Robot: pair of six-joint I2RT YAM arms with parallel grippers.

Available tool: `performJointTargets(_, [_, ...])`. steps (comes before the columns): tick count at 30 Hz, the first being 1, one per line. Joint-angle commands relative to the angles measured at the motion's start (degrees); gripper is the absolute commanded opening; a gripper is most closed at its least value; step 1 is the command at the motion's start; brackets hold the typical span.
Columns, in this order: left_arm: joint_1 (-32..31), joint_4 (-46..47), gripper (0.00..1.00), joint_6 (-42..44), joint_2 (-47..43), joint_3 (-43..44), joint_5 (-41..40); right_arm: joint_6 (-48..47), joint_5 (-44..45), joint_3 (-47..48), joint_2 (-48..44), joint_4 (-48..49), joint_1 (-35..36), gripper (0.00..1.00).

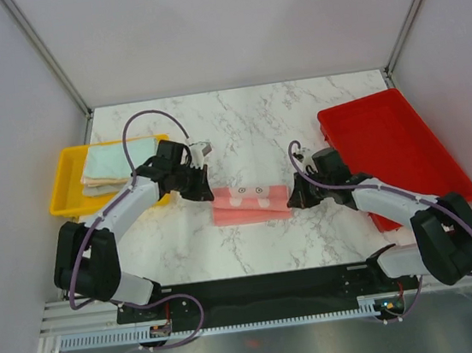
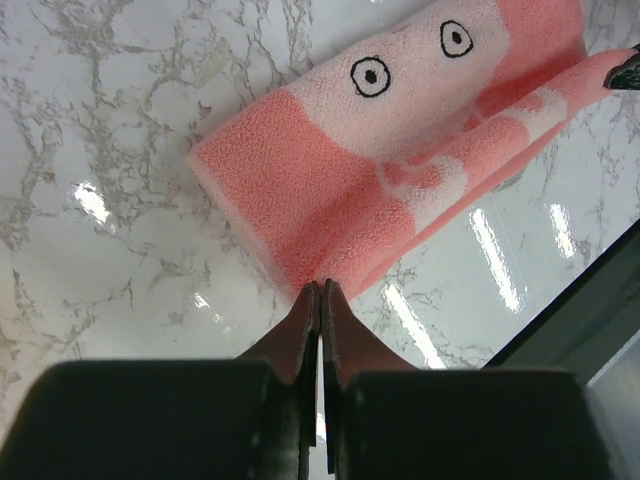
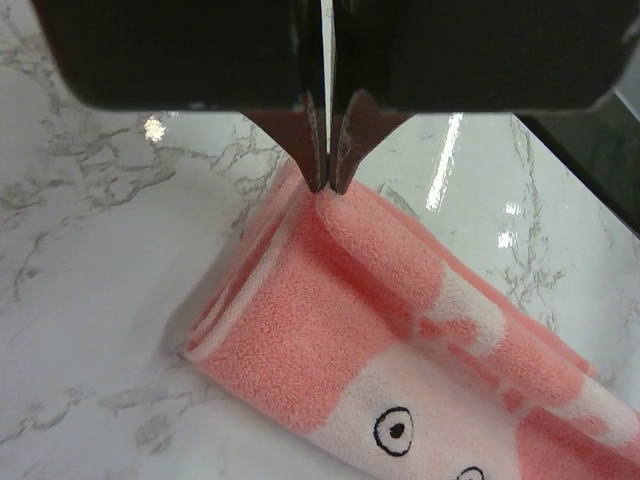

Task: Fold and stack the towels
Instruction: Fold the towel

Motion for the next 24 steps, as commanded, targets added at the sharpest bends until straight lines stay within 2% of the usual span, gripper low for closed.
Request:
performJointTargets(1, [-1.13,-1.45,0.02,-1.58,1.02,-0.53,-2.42,2.41,-0.64,-1.67,-2.44,3.75,0.88,0.0])
performJointTargets(9, [-3.77,-3.83,0.02,-1.85,1.9,-1.06,-5.15,1.44,1.03,-2.47,-6.04,3.49,1.5,0.0])
performJointTargets(19, [-5.17,-5.76,0.02,-2.2,2.96,-1.32,-6.91,1.53,2.35,-4.39,-6.31,3.58,1.76,0.0])
performJointTargets(22, [-5.79,-6.64,0.11,-2.72,3.4,-0.88,-8.57,1.97,2.61,-4.92,-6.49,3.06,1.76,0.07])
performJointTargets(23, [-5.88,-7.08,0.14,-2.9,3.23,-0.8,-8.66,2.06,3.22,-4.49,-6.49,1.75,1.76,0.16])
performJointTargets(24, [-5.88,-7.17,0.22,-2.9,2.88,-0.45,-8.32,2.06,3.84,-3.96,-6.57,0.51,1.76,0.22])
